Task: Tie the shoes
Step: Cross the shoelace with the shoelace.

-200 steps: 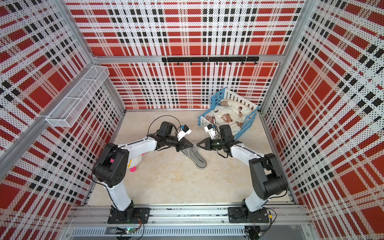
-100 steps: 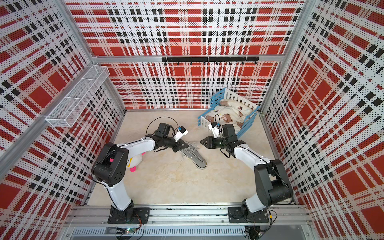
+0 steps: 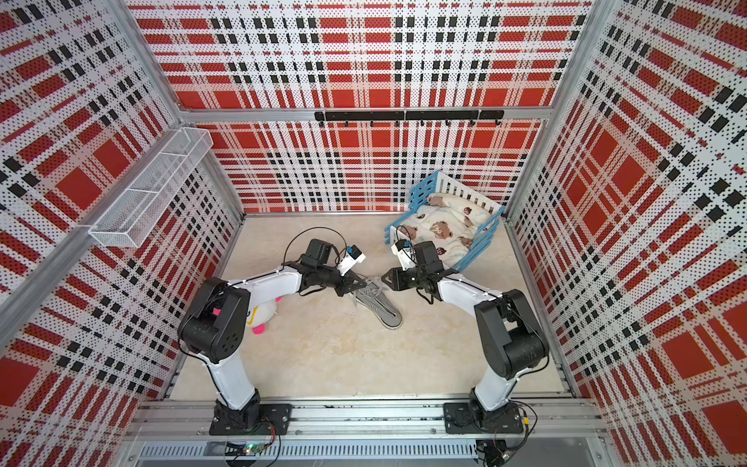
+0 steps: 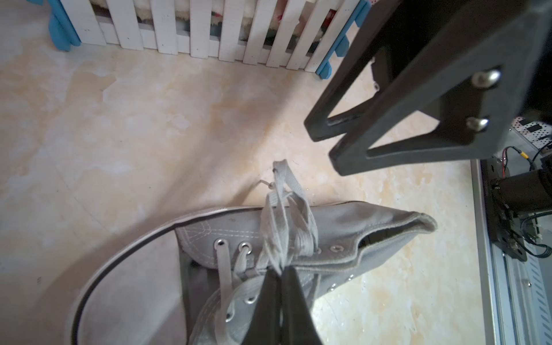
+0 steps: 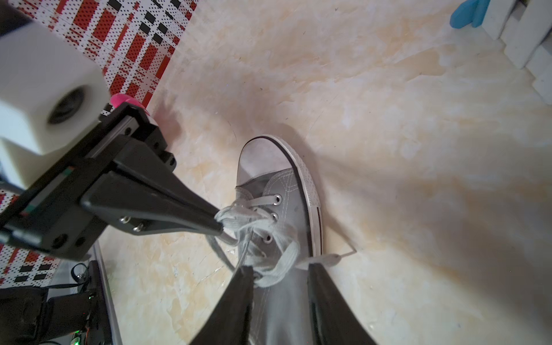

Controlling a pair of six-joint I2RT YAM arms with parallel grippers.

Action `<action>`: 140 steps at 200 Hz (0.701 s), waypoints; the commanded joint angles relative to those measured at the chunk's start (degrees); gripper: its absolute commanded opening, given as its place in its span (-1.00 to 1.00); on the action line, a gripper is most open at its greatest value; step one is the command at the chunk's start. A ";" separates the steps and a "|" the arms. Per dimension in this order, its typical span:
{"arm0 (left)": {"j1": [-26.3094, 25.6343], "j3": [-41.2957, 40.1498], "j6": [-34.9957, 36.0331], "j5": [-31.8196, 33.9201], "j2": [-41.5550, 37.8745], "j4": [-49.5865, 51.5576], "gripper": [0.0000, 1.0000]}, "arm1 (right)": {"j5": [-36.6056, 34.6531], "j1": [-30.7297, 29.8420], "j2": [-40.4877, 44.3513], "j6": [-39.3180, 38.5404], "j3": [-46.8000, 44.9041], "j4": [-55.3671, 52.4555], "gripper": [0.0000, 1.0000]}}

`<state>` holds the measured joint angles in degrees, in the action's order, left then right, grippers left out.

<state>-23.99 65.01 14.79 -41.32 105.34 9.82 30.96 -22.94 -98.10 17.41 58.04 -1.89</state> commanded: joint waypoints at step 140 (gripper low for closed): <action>0.00 -0.37 0.25 0.08 -0.27 0.81 -1.00 | 2.15 -0.88 -5.84 -1.39 3.39 2.06 -1.00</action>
<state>-23.99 65.01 14.79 -41.30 105.34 9.93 33.85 -23.31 -104.44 16.99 60.29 -0.30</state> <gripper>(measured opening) 0.044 0.057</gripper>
